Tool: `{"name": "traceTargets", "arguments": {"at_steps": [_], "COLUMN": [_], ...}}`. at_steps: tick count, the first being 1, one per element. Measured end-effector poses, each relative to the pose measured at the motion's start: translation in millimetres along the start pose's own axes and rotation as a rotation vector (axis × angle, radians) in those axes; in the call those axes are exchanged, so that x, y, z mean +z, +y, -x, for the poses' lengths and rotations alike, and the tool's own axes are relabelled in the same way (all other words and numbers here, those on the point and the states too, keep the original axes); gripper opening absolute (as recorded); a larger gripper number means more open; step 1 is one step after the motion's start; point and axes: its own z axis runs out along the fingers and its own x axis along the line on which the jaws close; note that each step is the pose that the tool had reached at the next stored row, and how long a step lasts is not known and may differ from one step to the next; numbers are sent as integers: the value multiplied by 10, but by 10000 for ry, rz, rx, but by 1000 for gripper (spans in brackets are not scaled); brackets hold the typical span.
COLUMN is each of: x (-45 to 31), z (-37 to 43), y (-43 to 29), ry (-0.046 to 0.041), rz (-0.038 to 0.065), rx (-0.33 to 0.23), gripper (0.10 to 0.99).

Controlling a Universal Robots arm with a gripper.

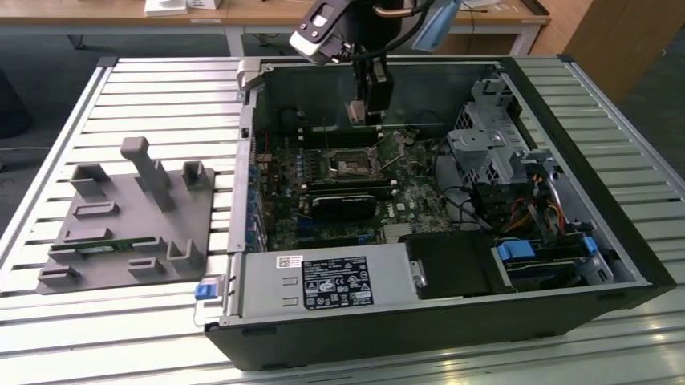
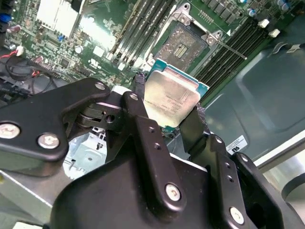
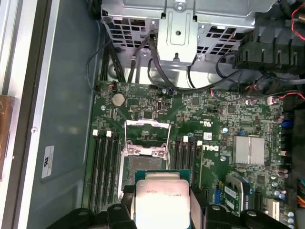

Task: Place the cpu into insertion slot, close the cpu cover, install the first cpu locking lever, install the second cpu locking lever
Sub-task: 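Place the cpu into insertion slot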

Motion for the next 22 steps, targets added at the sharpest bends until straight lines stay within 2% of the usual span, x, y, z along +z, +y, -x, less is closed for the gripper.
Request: {"name": "traceTargets", "arguments": {"at_steps": [4, 14, 22], "x": [73, 254, 398], "z": [-36, -141, -156], "y": [-10, -25, -45], "ry": [-32, -52, -68], "rz": [2, 0, 2], "rx": [297, 479, 632], "gripper": [541, 541, 541]}}
